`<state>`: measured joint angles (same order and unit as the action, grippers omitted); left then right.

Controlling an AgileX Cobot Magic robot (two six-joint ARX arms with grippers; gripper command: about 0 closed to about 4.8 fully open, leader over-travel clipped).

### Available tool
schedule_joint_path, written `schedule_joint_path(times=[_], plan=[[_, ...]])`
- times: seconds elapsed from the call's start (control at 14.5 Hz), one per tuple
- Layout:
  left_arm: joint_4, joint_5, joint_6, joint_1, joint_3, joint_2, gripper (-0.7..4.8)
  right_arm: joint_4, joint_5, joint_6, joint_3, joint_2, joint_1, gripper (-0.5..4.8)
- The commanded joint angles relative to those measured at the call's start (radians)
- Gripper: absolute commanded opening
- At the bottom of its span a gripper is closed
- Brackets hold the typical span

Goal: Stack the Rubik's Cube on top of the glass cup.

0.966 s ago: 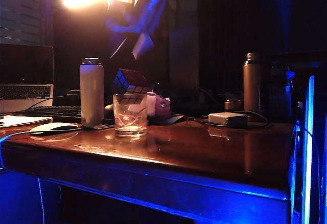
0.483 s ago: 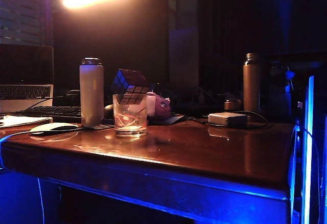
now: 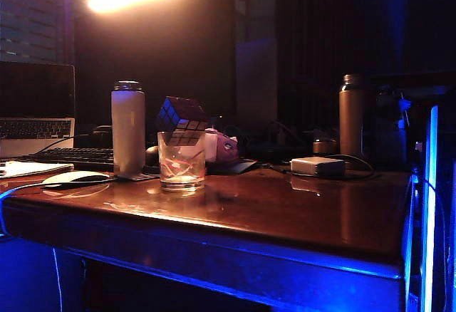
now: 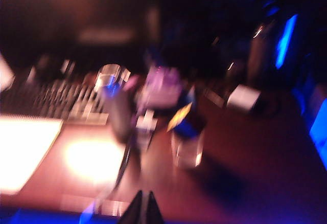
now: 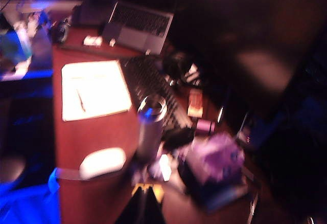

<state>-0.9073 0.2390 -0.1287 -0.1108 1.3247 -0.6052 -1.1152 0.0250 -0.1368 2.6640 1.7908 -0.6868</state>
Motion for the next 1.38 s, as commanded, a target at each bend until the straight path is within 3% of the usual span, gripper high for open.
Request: schedule_joint_path(times=[0.07, 0.21, 0.41, 0.62, 0.76, 0.9, 1.1, 1.38], plan=[[-0.062, -0.035, 0.04, 0.002, -0.11, 0.115, -0.03, -0.134, 0.07, -0.002, 0.003, -0.097, -0.06, -0.03], [0.016, -0.033, 0.073, 0.002, -0.288, 0.214, -0.03, -0.164, 0.147, -0.002, 0.003, -0.138, -0.107, -0.03], [0.261, 0.005, 0.134, 0.002, -0.673, 0.345, -0.03, -0.14, 0.205, -0.002, 0.0, -0.137, -0.118, -0.03], [0.52, -0.001, 0.259, 0.002, -0.912, 0.382, -0.03, -0.117, 0.213, -0.002, 0.0, -0.134, -0.119, -0.03], [0.655, -0.083, 0.286, 0.001, -1.008, 0.383, -0.03, -0.092, 0.213, -0.002, -0.001, -0.125, -0.119, -0.03], [0.7, -0.148, 0.282, 0.001, -1.068, 0.383, -0.02, -0.063, 0.227, -0.004, -0.001, -0.117, -0.117, -0.03], [0.74, -0.108, 0.227, 0.001, -1.191, 0.383, -0.03, 0.019, 0.231, -0.029, -0.001, -0.094, -0.116, -0.03], [0.739, -0.105, 0.18, 0.002, -1.249, 0.383, -0.03, -0.015, 0.231, -0.028, 0.0, -0.122, -0.12, -0.03]])
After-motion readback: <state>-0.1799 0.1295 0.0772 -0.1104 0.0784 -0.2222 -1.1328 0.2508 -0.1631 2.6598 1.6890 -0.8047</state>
